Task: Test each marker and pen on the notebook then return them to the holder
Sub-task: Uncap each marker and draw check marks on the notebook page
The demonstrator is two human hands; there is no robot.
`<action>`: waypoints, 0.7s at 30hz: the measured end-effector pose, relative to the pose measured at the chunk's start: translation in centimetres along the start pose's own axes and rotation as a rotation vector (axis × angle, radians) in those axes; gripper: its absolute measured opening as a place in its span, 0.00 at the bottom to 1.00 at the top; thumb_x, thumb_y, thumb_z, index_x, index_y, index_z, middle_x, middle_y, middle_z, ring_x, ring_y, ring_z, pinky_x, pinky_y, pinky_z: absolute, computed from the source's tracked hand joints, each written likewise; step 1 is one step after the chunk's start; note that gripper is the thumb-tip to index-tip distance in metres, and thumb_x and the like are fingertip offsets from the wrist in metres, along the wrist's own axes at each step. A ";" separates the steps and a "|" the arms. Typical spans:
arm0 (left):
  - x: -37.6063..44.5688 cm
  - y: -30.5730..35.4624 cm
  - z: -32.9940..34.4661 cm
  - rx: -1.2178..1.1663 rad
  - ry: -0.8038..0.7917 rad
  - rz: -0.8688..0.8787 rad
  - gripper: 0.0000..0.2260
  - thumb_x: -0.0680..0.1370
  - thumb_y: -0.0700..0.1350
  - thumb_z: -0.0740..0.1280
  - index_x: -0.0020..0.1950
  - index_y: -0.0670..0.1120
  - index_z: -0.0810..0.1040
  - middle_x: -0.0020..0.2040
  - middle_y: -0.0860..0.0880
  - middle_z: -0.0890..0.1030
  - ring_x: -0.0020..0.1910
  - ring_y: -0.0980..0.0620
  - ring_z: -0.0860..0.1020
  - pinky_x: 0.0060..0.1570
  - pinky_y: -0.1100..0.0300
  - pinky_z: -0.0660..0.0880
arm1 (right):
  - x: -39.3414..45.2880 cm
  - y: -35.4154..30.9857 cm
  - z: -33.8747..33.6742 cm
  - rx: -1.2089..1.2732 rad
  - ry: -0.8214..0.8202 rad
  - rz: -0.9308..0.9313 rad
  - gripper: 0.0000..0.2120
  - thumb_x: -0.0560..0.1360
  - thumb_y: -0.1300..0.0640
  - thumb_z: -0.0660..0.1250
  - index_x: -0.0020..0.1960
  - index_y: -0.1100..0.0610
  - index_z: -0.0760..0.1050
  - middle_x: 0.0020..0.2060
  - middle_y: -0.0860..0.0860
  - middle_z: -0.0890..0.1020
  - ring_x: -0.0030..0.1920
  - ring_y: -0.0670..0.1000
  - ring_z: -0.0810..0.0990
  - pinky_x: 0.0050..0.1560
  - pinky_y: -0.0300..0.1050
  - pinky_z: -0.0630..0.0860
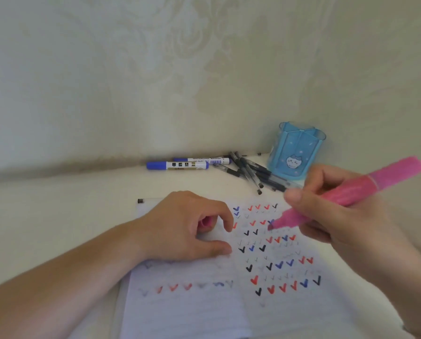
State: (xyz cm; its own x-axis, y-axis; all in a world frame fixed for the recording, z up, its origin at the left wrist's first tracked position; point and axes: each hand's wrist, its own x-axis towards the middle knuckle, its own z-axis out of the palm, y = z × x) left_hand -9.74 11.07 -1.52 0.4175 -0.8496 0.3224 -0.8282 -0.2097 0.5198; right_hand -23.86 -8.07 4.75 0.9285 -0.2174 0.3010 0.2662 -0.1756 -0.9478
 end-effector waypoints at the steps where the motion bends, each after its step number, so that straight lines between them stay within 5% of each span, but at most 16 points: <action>1: 0.0 0.0 -0.1 0.019 -0.026 -0.007 0.12 0.68 0.59 0.75 0.47 0.59 0.78 0.32 0.57 0.71 0.30 0.56 0.68 0.33 0.70 0.63 | -0.9 0.6 0.1 -0.038 -0.023 0.053 0.25 0.55 0.39 0.79 0.27 0.55 0.69 0.18 0.48 0.70 0.19 0.46 0.64 0.25 0.35 0.61; 8: 0.3 -0.3 -0.2 -0.065 -0.118 -0.019 0.10 0.69 0.55 0.77 0.44 0.56 0.79 0.26 0.56 0.67 0.27 0.56 0.64 0.31 0.68 0.61 | -4.5 4.2 -0.4 -0.143 0.004 0.178 0.18 0.60 0.54 0.76 0.24 0.57 0.66 0.19 0.51 0.66 0.21 0.47 0.61 0.23 0.34 0.58; 21: 0.3 -0.3 -0.3 -0.124 -0.120 0.002 0.09 0.69 0.53 0.78 0.43 0.54 0.79 0.25 0.55 0.65 0.27 0.55 0.62 0.30 0.71 0.60 | -4.6 4.5 -0.2 -0.367 -0.094 0.076 0.15 0.61 0.51 0.70 0.25 0.55 0.66 0.20 0.51 0.69 0.24 0.47 0.62 0.25 0.40 0.57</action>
State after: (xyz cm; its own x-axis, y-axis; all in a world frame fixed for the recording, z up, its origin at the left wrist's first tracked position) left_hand -9.26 10.97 -1.35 0.3622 -0.9032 0.2304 -0.7731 -0.1530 0.6156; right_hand -27.01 -8.07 -0.88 0.9662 -0.1569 0.2046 0.1013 -0.4984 -0.8610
